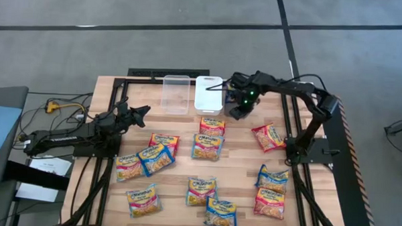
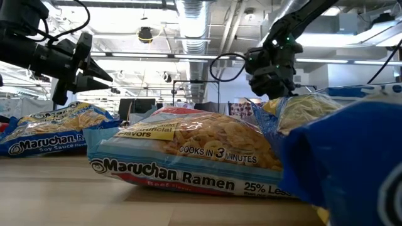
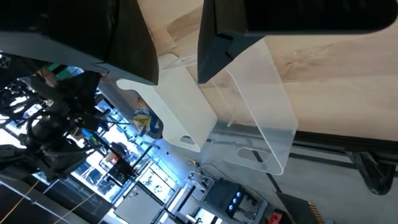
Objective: Sort Maruchan noodles
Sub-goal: Adjust the black bin
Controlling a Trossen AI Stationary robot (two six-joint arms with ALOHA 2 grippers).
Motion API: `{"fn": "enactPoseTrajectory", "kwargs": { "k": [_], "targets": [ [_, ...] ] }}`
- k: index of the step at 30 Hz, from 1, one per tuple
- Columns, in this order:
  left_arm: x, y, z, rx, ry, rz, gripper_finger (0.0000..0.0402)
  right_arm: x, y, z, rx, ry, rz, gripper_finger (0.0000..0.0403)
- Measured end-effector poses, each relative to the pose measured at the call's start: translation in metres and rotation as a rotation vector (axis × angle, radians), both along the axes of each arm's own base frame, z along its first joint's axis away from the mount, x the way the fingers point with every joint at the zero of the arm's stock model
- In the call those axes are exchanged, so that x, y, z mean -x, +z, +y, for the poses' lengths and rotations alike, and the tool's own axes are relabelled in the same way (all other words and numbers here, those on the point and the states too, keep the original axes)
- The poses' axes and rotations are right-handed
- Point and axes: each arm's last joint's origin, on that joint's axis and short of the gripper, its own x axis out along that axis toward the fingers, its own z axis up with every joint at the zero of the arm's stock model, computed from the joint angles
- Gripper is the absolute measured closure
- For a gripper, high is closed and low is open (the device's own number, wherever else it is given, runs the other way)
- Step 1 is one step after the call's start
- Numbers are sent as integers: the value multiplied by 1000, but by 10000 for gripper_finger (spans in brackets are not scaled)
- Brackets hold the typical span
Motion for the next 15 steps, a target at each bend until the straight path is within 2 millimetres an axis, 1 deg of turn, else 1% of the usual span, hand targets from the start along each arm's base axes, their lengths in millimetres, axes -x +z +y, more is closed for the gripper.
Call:
{"fn": "enactPoseTrajectory", "kwargs": {
  "k": [5, 11, 15],
  "targets": [
    [0, -1, 0, 2, 0, 9, 301, 11, -1, -6, 3, -37, 68, 278],
    [0, -1, 0, -11, -1, 28, 301, 16, 0, -14, -3, -61, 54, 278],
    [0, 0, 0, -52, 18, 60, 301, 15, 1, -13, -79, -61, -1, 278]
  ]
}}
